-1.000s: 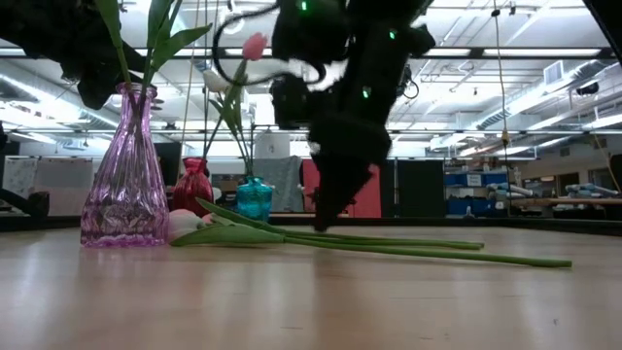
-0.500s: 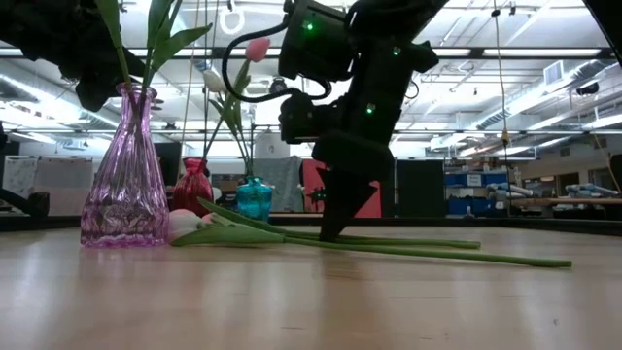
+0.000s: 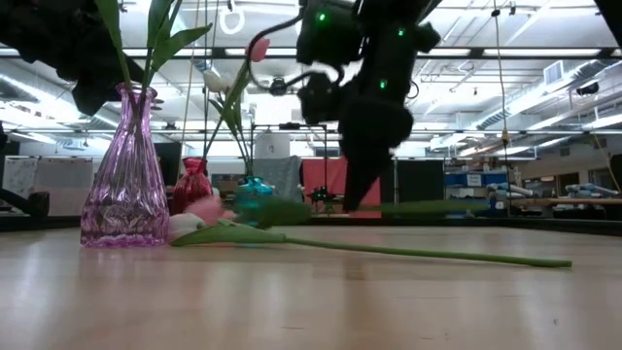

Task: Sort flowers into vase by color
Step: Put the pink tulip into the red vase

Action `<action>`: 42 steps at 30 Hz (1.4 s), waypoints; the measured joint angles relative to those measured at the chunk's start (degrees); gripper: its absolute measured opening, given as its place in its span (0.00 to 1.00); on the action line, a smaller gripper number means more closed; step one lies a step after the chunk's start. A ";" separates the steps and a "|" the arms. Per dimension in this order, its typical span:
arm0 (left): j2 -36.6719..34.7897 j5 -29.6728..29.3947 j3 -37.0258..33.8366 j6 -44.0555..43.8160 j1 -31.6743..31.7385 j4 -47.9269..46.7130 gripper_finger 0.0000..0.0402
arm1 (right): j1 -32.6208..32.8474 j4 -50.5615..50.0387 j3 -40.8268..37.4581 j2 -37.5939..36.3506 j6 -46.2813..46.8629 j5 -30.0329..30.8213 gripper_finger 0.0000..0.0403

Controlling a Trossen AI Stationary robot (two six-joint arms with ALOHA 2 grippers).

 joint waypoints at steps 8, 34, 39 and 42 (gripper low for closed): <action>0.00 -0.21 -0.22 1.45 0.00 -0.39 0.51 | -3.91 3.39 0.09 -6.74 -5.68 2.48 0.03; -0.04 1.82 -5.73 7.33 0.00 20.59 0.51 | -4.99 16.81 0.07 -7.00 -9.76 -1.97 0.03; -0.04 1.98 -5.73 10.07 0.00 24.51 0.51 | -4.46 21.09 0.09 -8.68 -10.17 -1.99 0.03; -0.04 2.02 -5.73 12.53 0.00 26.84 0.51 | -4.36 21.80 0.09 -10.89 -10.17 -1.88 0.03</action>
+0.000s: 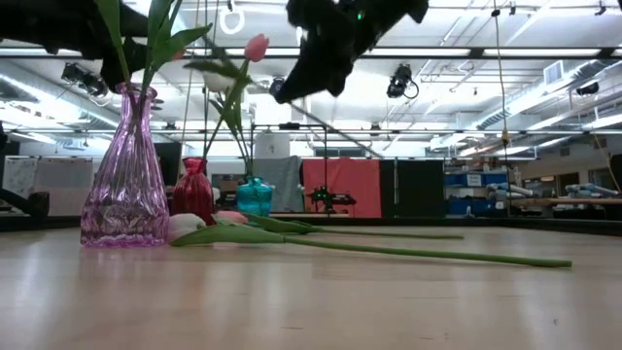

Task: Sort flowers into vase by color
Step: Put the pink tulip into the red vase

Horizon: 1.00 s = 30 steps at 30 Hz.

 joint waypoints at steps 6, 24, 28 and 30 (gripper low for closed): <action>0.04 -0.59 0.00 5.54 0.09 4.87 0.51 | 0.00 5.36 0.00 -3.39 -0.33 0.13 0.03; 10.07 -3.47 5.03 15.90 0.17 21.85 0.51 | -2.11 36.45 0.02 -4.27 -3.03 -2.73 0.02; 14.64 -3.97 10.36 17.91 0.19 20.58 0.51 | -2.19 37.64 0.02 -4.26 -2.85 -2.86 0.02; 17.04 -3.99 13.67 18.60 0.38 18.57 0.51 | -2.19 37.88 0.02 -4.27 -2.84 -2.89 0.02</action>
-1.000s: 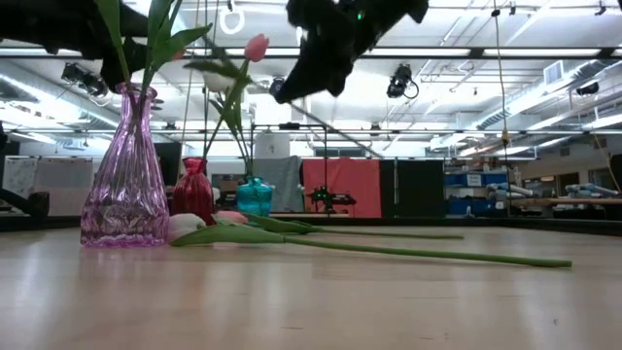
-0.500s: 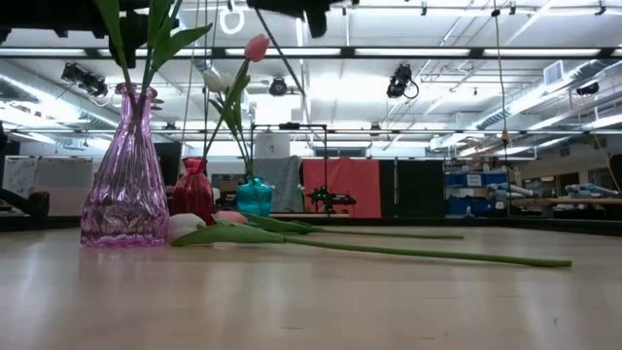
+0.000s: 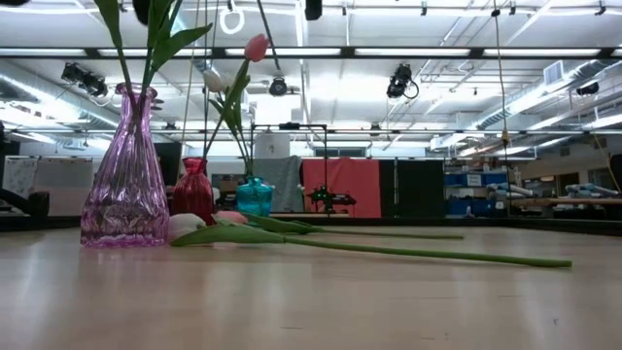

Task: Sort flowers into vase by color
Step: Put the pink tulip into the red vase

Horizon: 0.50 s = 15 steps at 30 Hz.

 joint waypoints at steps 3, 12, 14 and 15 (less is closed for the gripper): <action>4.08 -0.04 4.02 0.09 0.99 -1.09 0.51 | 0.02 0.61 0.00 0.01 0.00 0.00 0.02; 15.07 1.48 12.48 3.37 2.58 -0.69 0.51 | -0.20 2.87 0.02 0.01 -0.69 0.33 0.02; 16.30 1.51 13.40 3.47 2.59 -0.74 0.51 | -0.22 2.89 0.02 0.01 -1.67 1.52 0.02; 16.75 1.52 13.65 3.52 2.68 -0.72 0.51 | -0.22 2.81 0.01 0.01 -2.09 2.08 0.02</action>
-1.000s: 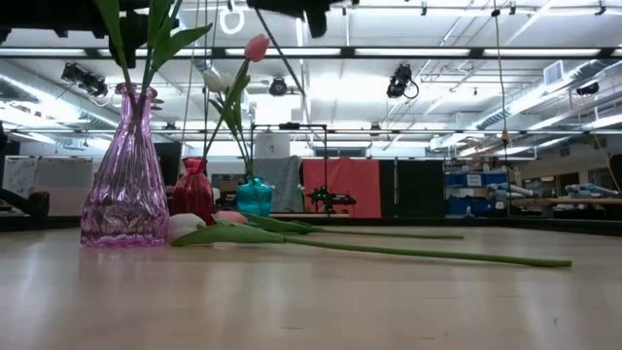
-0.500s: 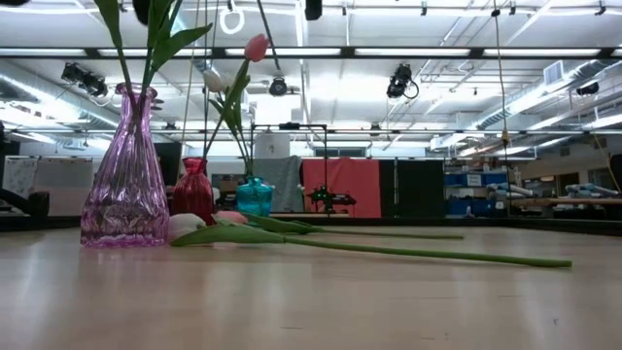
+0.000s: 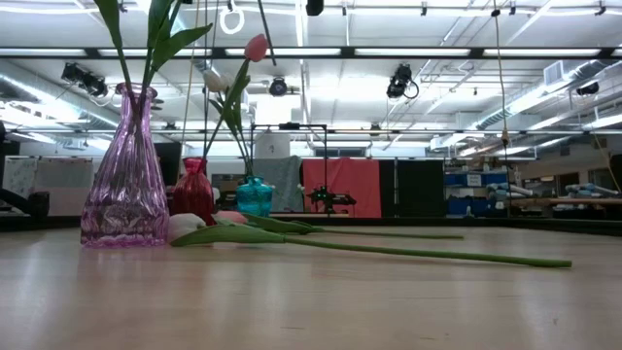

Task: Sort flowers into vase by color
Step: Put the pink tulip into the red vase

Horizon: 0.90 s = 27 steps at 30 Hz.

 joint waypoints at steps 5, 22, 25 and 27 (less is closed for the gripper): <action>1.82 -0.02 0.39 1.26 0.15 2.64 0.51 | 0.00 0.03 0.01 0.00 -0.68 0.61 0.02; -0.04 3.65 0.33 2.38 1.64 -0.23 0.02 | 0.45 -5.31 0.00 -0.71 -1.66 -3.37 0.28; -5.74 3.26 0.34 1.00 1.75 -7.46 0.01 | 0.51 -10.86 -0.01 -3.28 -2.12 -4.48 0.38; -10.00 3.29 0.35 -0.48 1.70 -11.91 0.01 | 0.59 -15.28 0.01 -5.66 -1.78 -5.83 0.43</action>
